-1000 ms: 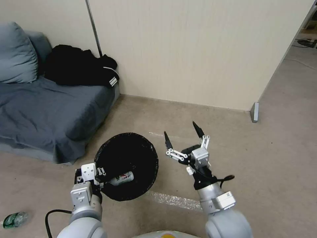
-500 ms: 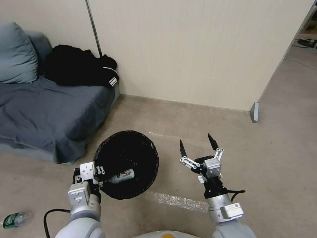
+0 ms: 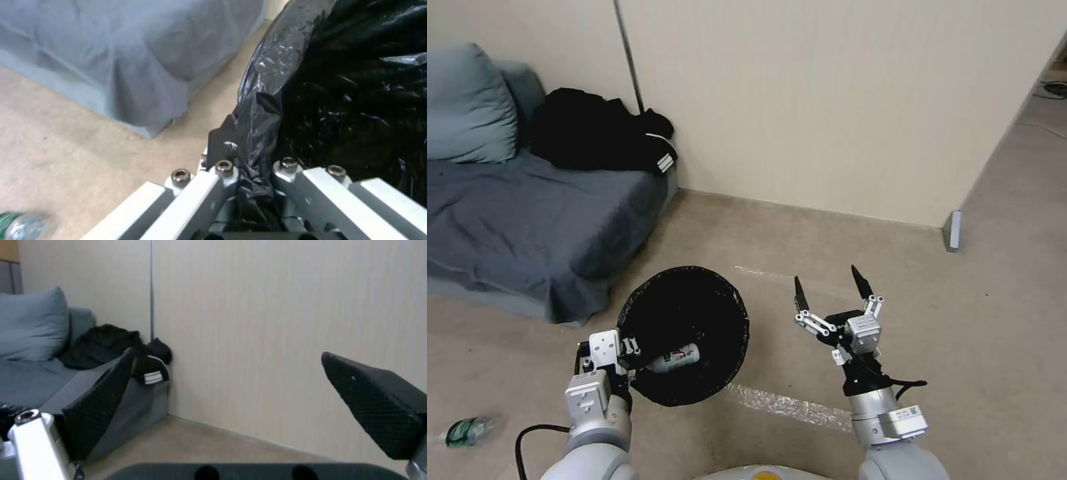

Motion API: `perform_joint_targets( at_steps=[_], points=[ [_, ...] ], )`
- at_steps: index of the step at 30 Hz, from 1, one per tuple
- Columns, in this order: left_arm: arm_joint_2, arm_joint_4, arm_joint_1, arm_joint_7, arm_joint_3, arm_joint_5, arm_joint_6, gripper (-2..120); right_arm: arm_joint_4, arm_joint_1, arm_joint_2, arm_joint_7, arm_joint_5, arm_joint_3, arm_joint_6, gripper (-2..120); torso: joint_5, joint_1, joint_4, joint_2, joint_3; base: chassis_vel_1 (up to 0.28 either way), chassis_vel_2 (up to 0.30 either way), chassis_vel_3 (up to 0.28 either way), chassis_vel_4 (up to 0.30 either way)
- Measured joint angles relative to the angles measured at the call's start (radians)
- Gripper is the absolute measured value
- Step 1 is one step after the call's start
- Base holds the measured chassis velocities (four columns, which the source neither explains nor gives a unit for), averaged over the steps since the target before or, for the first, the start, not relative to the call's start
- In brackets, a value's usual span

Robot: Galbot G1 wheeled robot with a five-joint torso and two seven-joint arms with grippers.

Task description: Pick up the trash bin, then pick up the garbage from the floor and place it into the trash bin.

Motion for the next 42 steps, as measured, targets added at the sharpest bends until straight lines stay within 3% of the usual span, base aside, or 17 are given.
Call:
perform_joint_targets(
  at_steps=[42],
  points=[
    [-0.010, -0.003, 0.008, 0.001, 0.002, 0.004, 0.009, 1, -0.024, 0.015, 0.011, -0.017, -0.022, -0.030, 0.027, 100, 0.0000, 0.000, 0.0001, 0.000, 0.000, 0.118, 0.120, 0.117, 0.117]
  ],
)
